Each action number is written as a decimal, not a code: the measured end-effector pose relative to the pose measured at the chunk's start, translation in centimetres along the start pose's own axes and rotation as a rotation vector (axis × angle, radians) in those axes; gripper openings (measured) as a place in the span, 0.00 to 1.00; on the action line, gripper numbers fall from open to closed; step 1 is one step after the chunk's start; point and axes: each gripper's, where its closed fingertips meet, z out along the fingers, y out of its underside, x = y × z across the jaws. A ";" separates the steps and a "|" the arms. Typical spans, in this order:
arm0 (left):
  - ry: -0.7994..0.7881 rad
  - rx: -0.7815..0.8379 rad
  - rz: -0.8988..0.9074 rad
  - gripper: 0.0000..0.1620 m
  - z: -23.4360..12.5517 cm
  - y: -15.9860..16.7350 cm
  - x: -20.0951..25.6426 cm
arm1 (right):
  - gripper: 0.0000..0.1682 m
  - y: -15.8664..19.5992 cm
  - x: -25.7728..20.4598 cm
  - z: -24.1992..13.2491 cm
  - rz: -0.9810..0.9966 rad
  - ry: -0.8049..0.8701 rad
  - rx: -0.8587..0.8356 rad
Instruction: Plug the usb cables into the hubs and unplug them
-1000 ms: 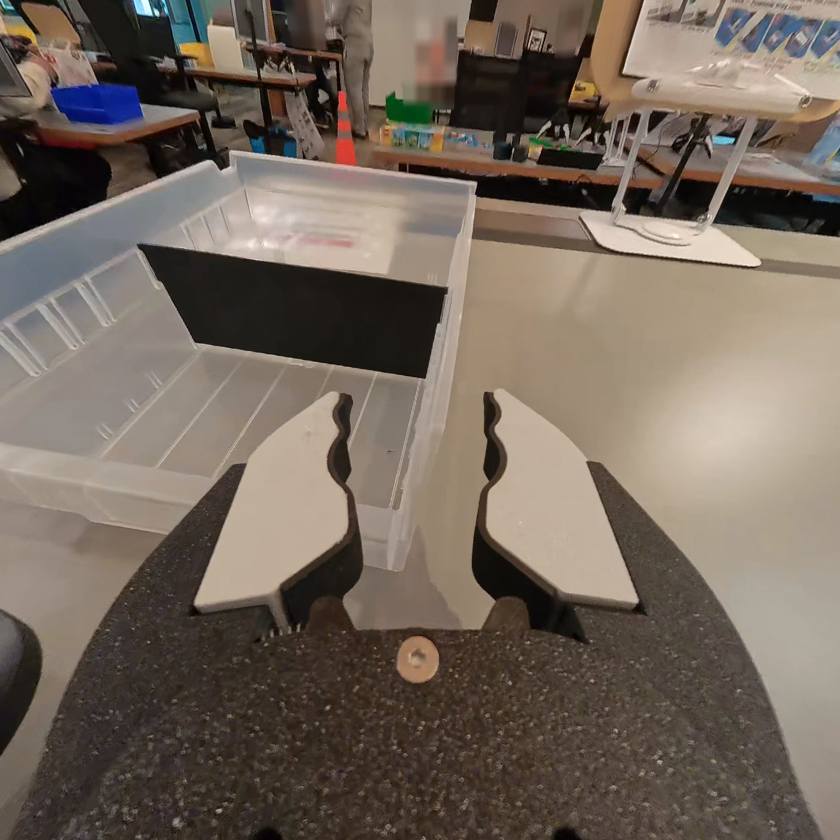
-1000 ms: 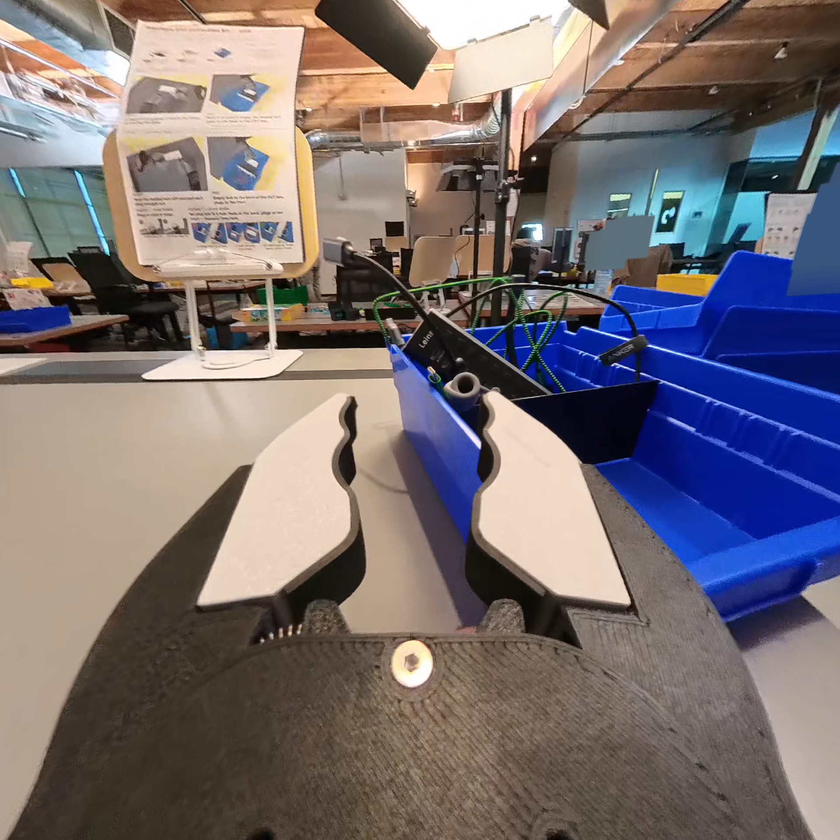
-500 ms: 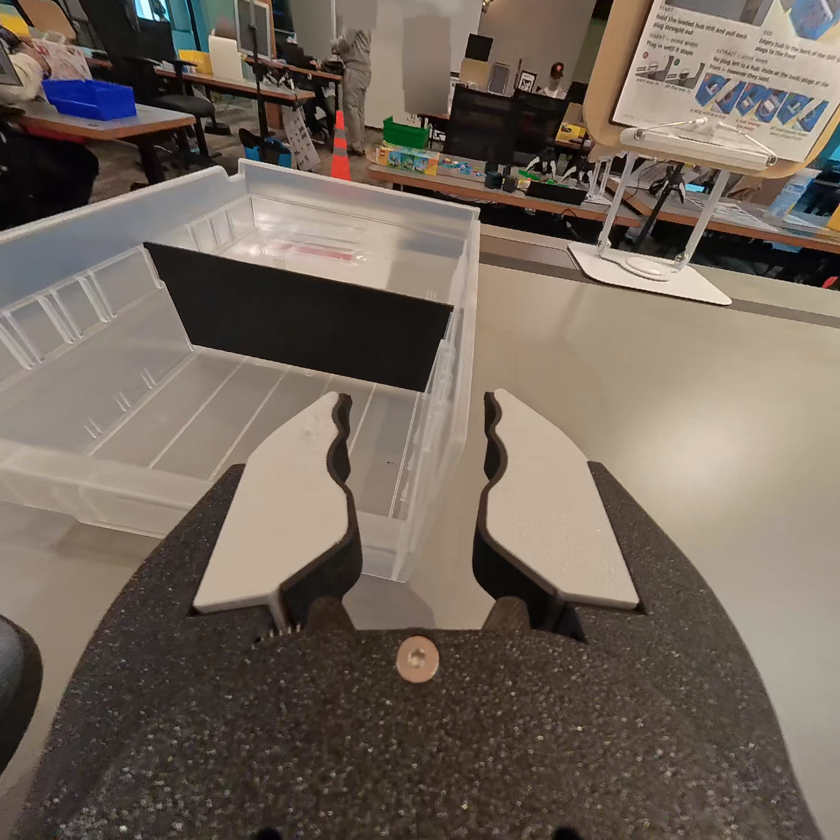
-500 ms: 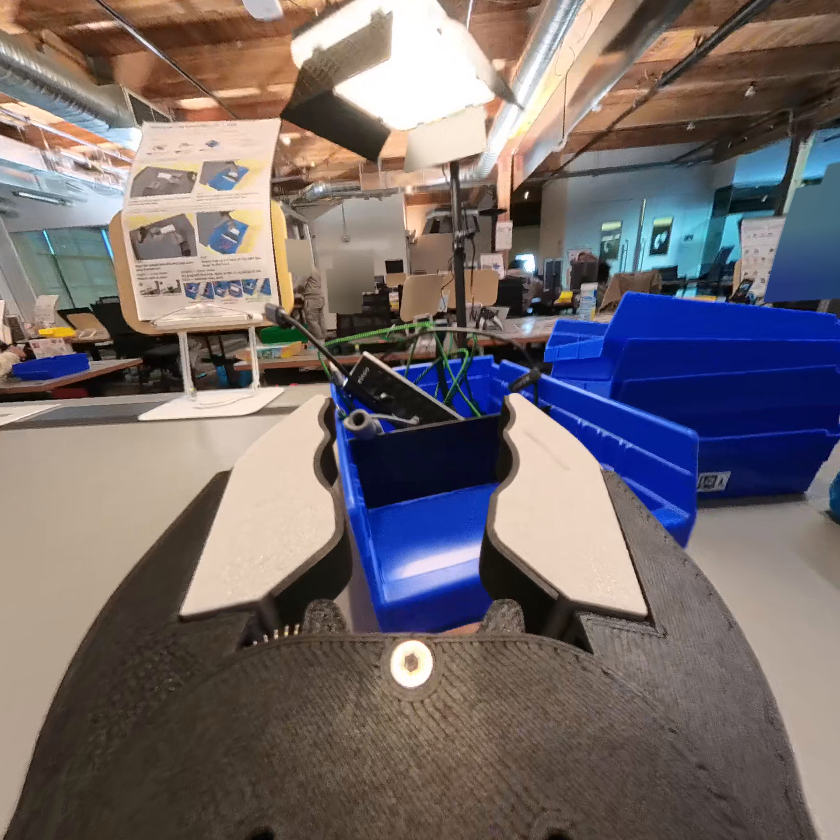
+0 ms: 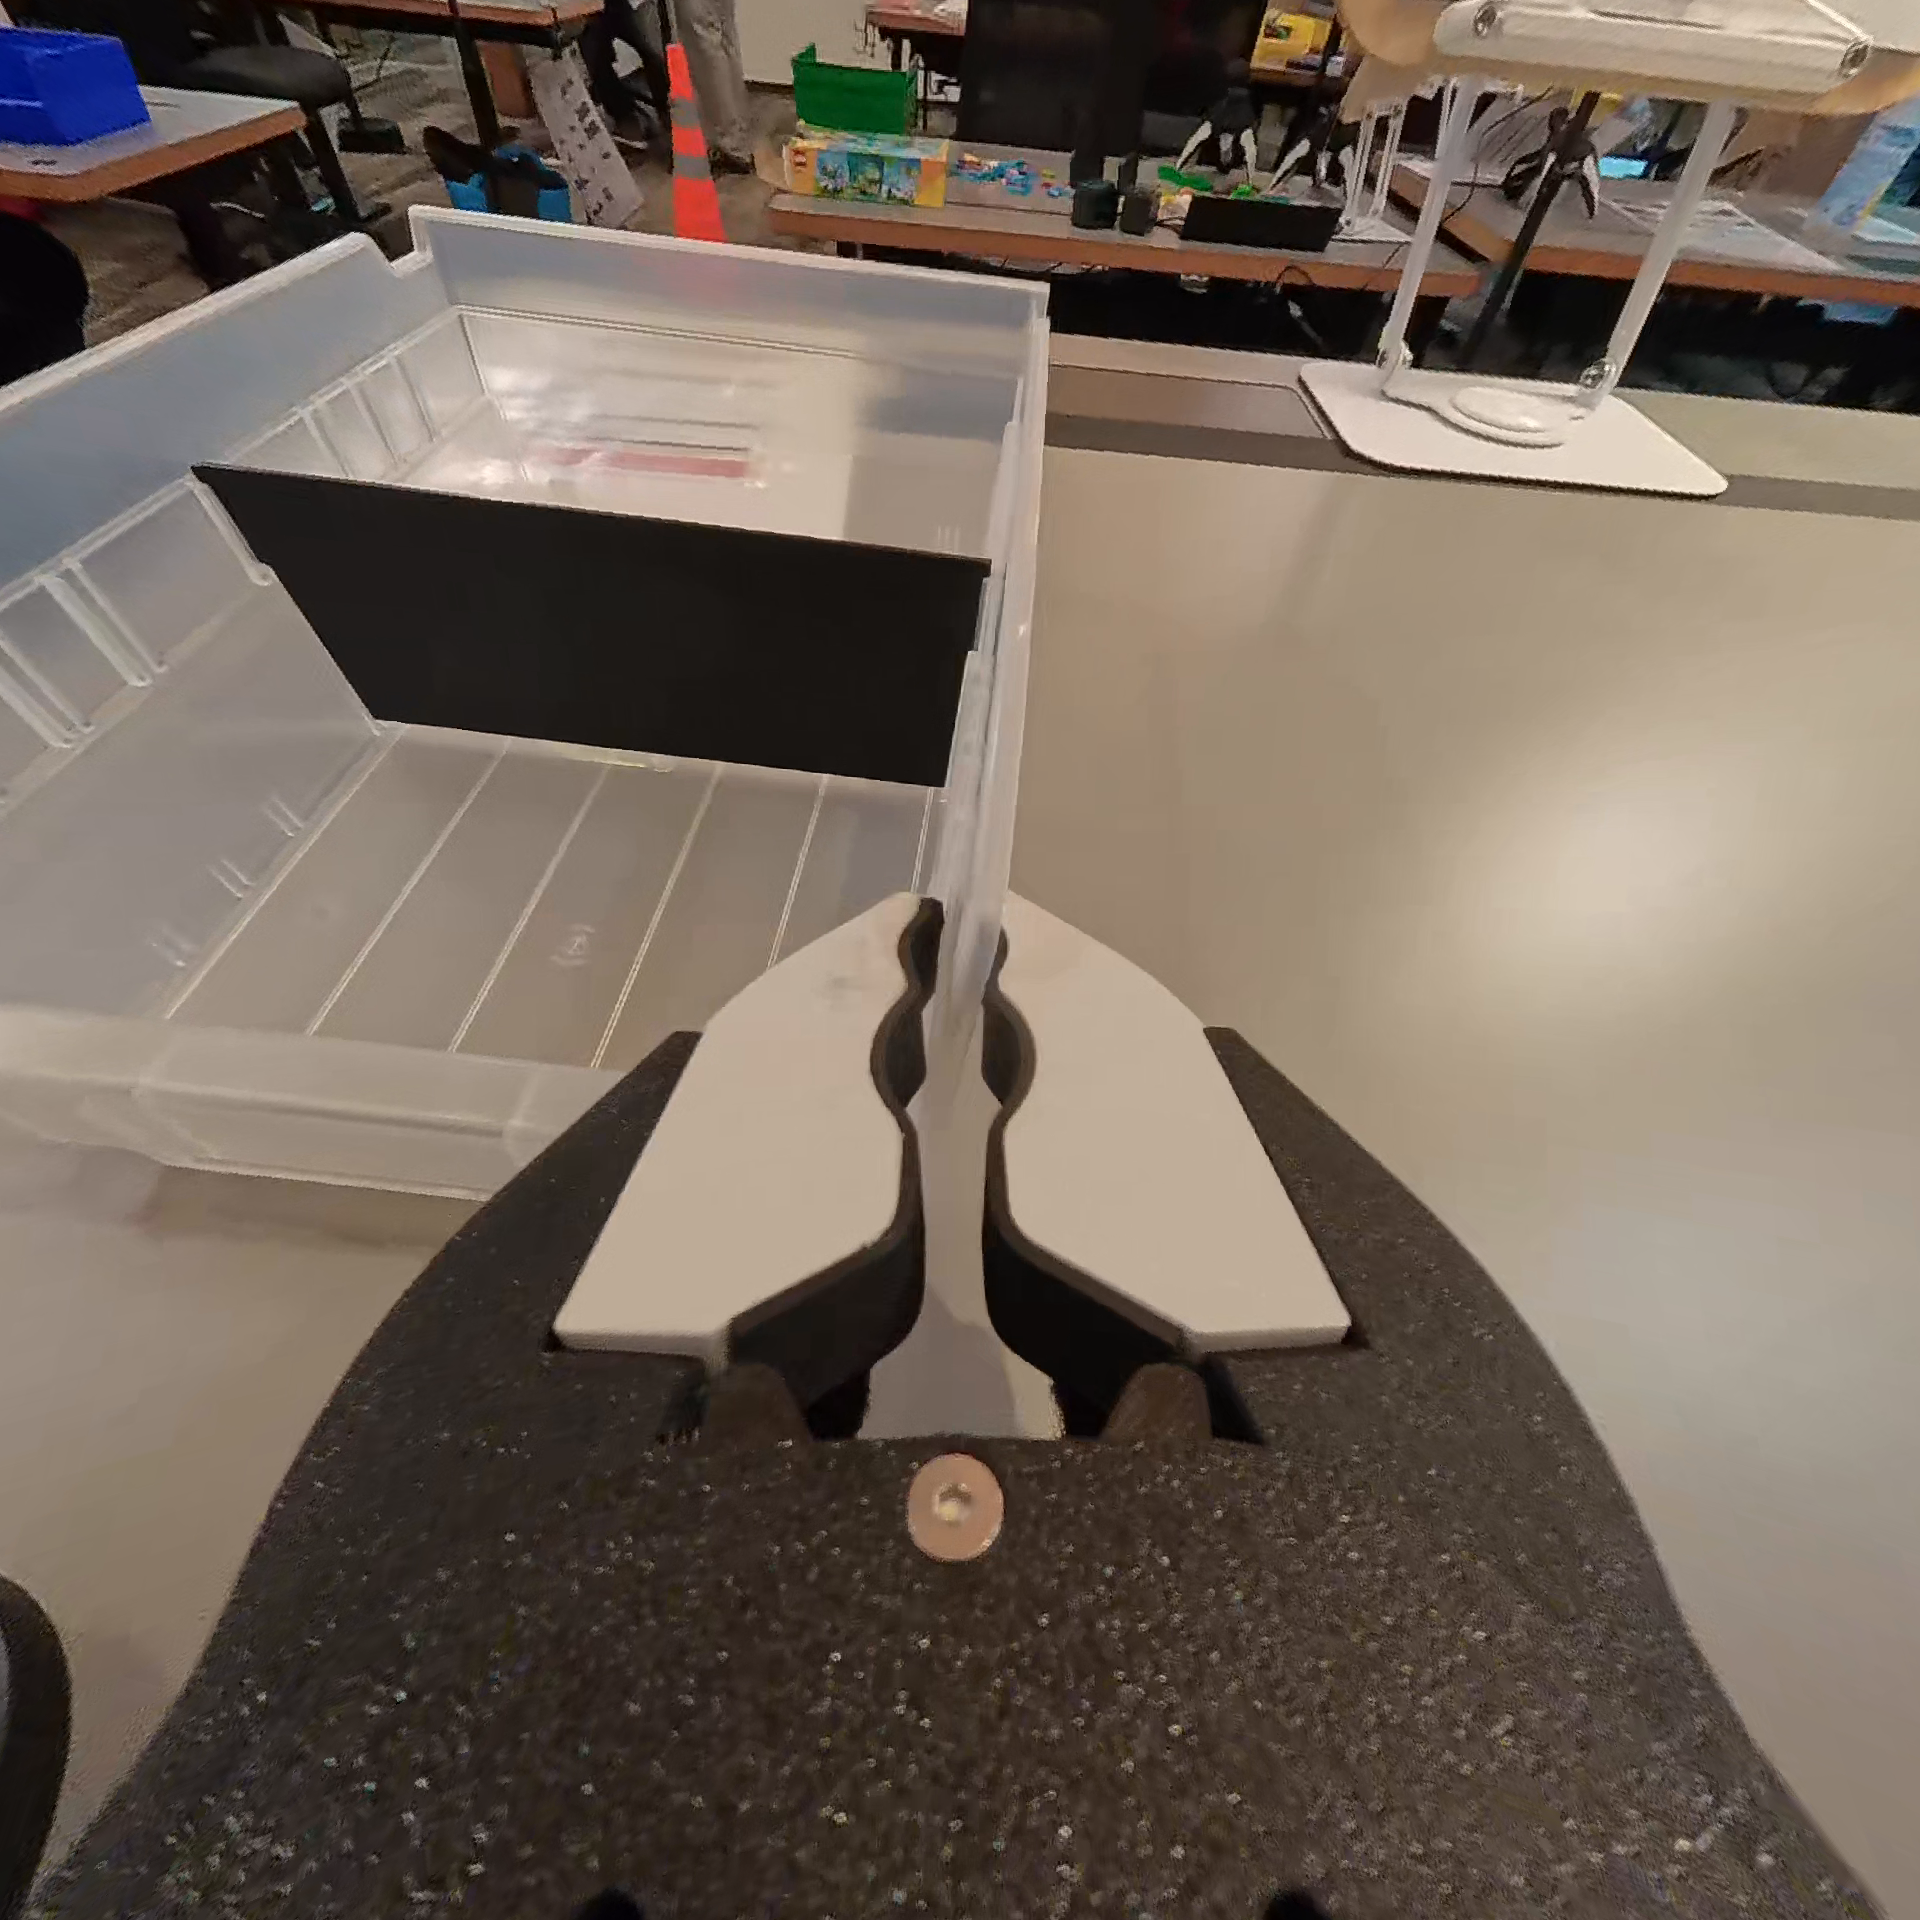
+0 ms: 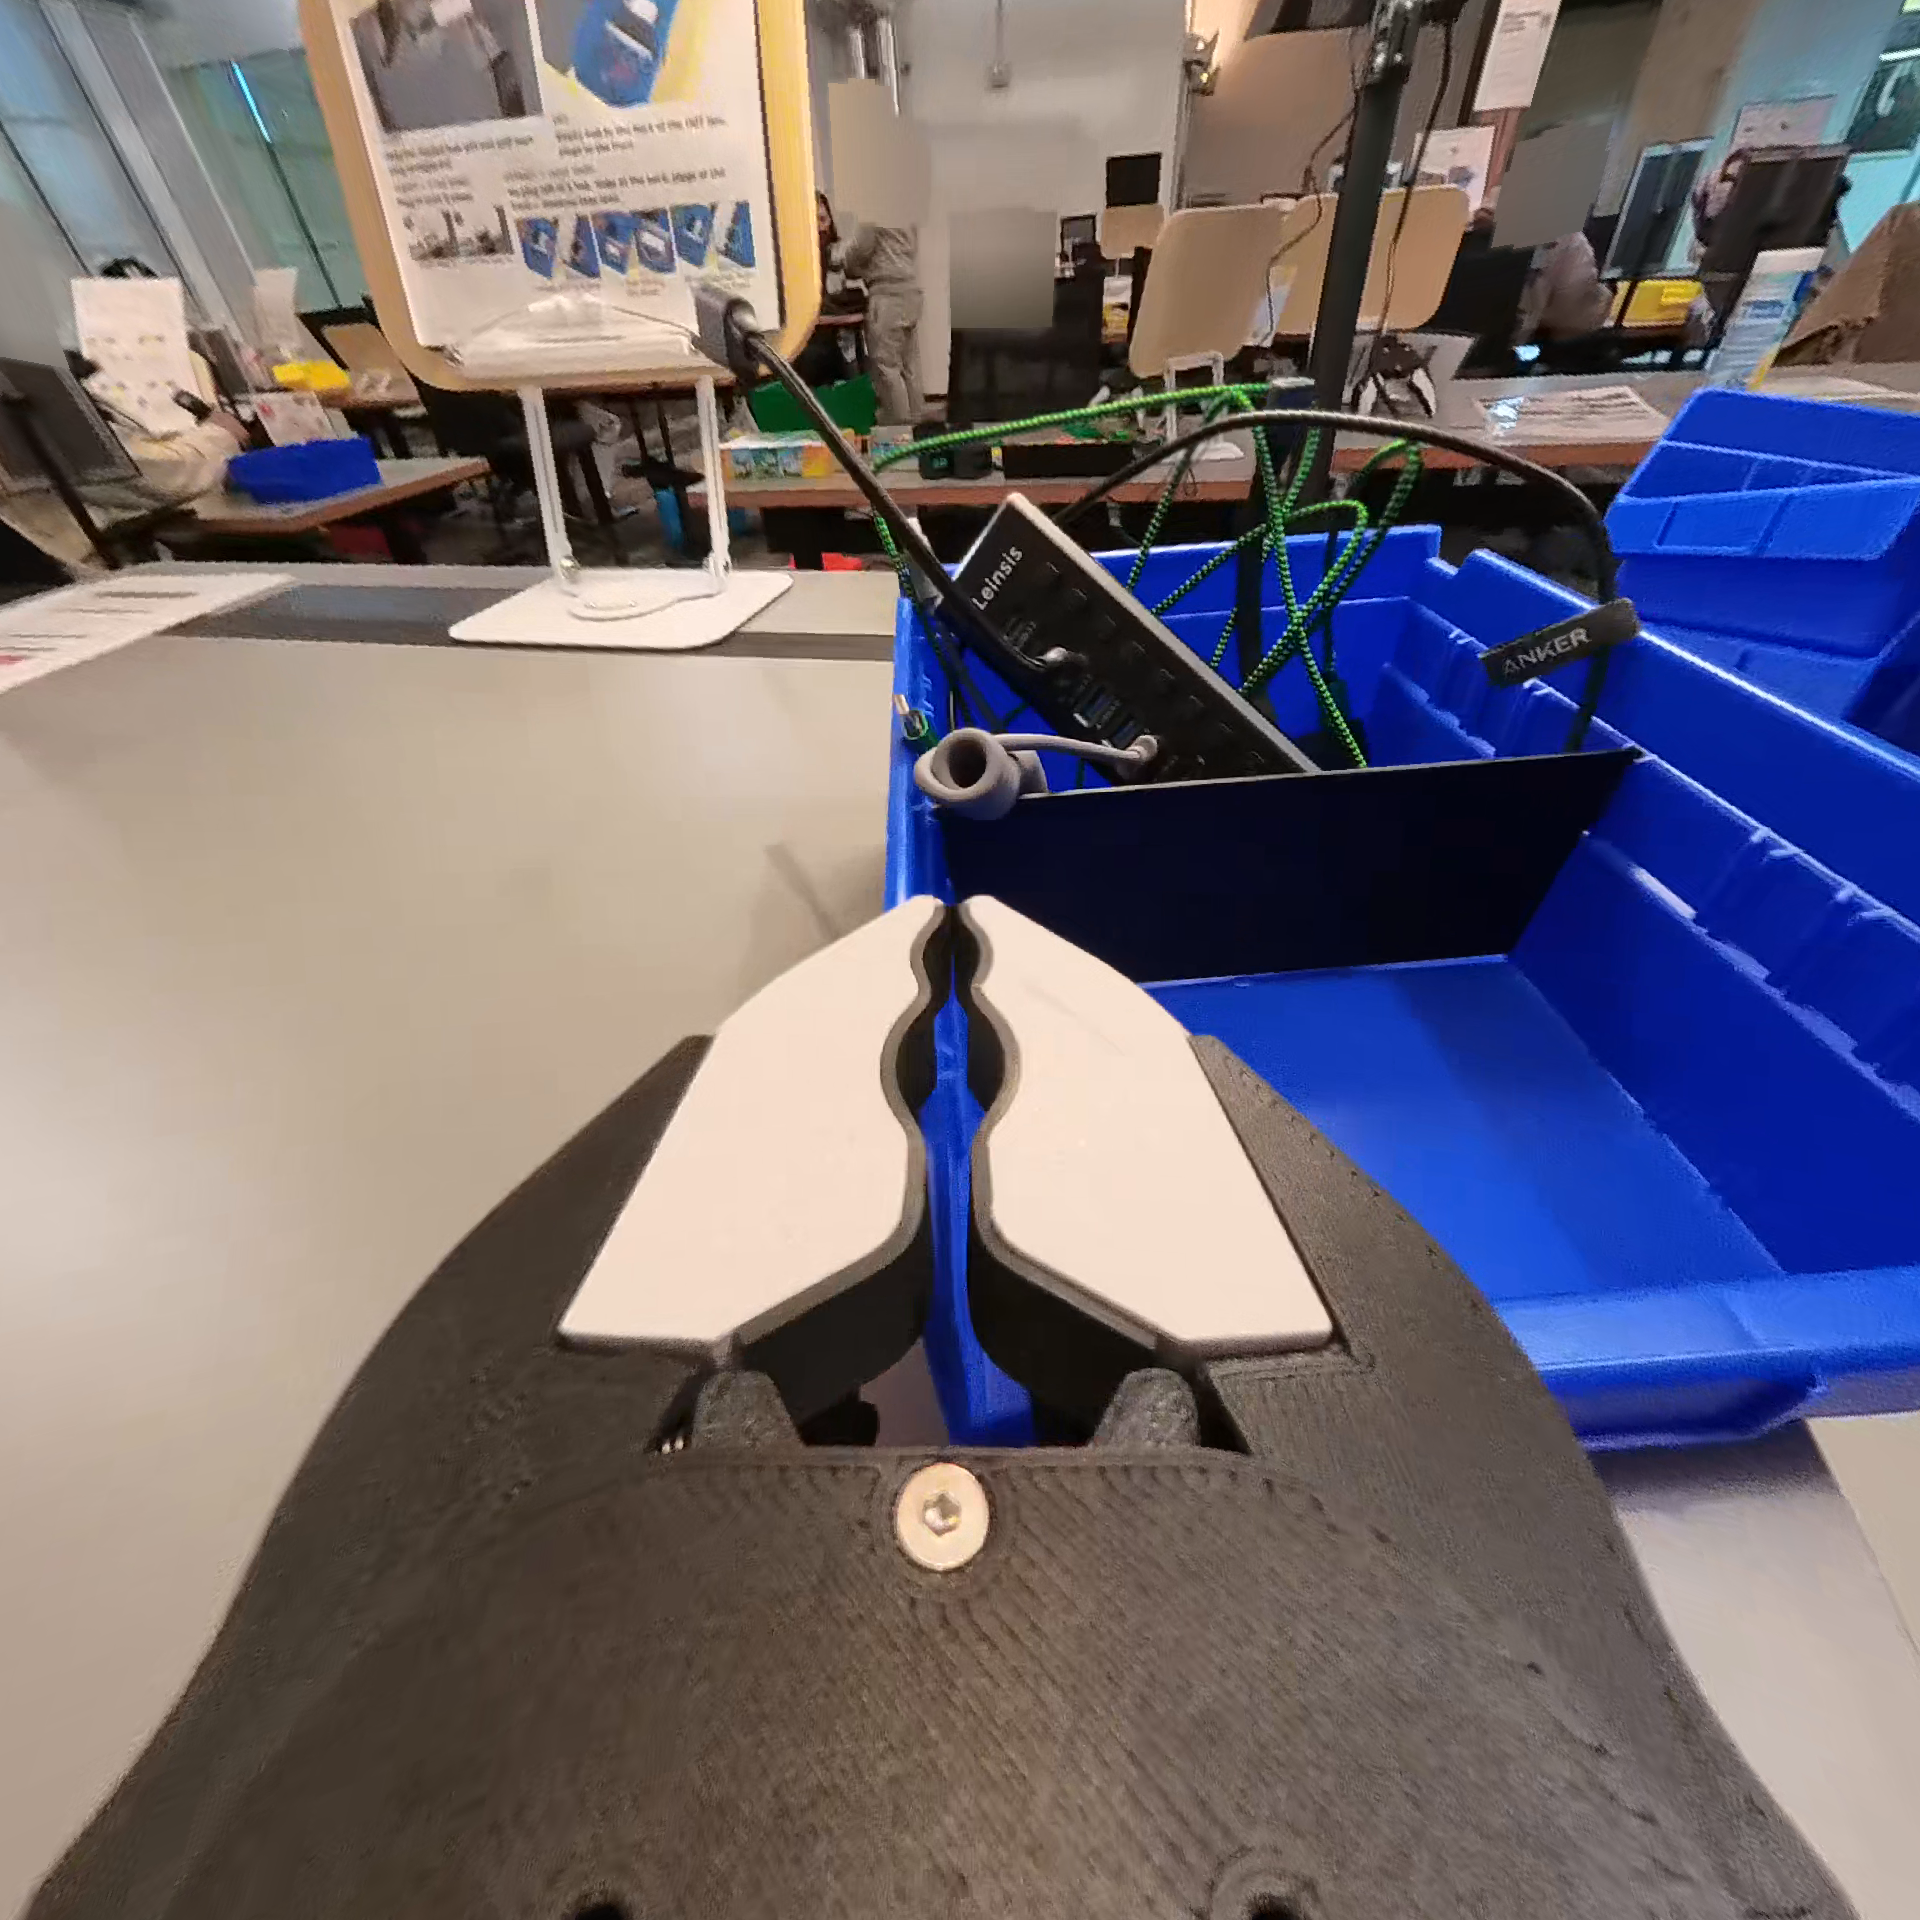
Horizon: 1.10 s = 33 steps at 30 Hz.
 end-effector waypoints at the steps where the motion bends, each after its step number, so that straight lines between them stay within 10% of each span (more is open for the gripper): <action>1: 0.005 -0.001 0.001 0.03 0.0 0.0 0.1 | 0.00 0.0 0.1 0.1 0.008 -0.004 -0.014; 9: 0.095 -0.008 0.089 0.02 -1.1 0.5 1.8 | 0.00 0.1 0.3 -0.7 0.009 0.006 -0.052; 17: 0.165 -0.004 0.089 0.02 -2.3 0.9 2.8 | 0.32 1.0 -0.3 -1.9 0.028 0.026 -0.100; 22: 0.223 -0.010 0.122 0.02 -2.8 1.2 4.0 | 0.01 2.6 -0.9 -0.9 -0.030 0.026 -0.190; 33: 0.621 -0.032 0.281 0.02 -4.4 2.3 10.2 | 0.01 2.4 -4.9 3.8 -0.197 -0.119 -0.263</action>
